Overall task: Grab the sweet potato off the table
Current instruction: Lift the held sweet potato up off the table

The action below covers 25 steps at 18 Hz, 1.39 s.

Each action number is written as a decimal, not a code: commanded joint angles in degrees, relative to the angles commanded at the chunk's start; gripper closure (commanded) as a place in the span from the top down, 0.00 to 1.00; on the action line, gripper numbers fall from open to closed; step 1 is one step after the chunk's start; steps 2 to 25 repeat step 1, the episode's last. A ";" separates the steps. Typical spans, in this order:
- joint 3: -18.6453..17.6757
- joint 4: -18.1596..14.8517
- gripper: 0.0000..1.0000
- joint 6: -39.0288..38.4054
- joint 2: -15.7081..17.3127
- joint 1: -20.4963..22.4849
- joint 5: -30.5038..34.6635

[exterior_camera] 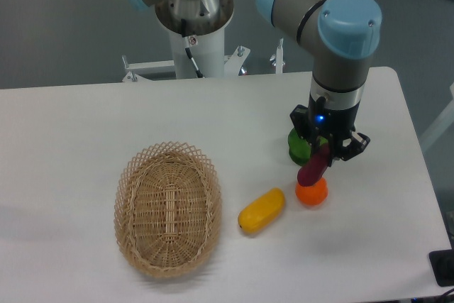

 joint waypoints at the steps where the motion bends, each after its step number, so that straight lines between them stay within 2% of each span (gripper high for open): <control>1: 0.00 0.09 0.32 0.00 0.00 0.00 0.00; 25: 0.00 0.09 0.32 0.00 0.00 0.00 0.00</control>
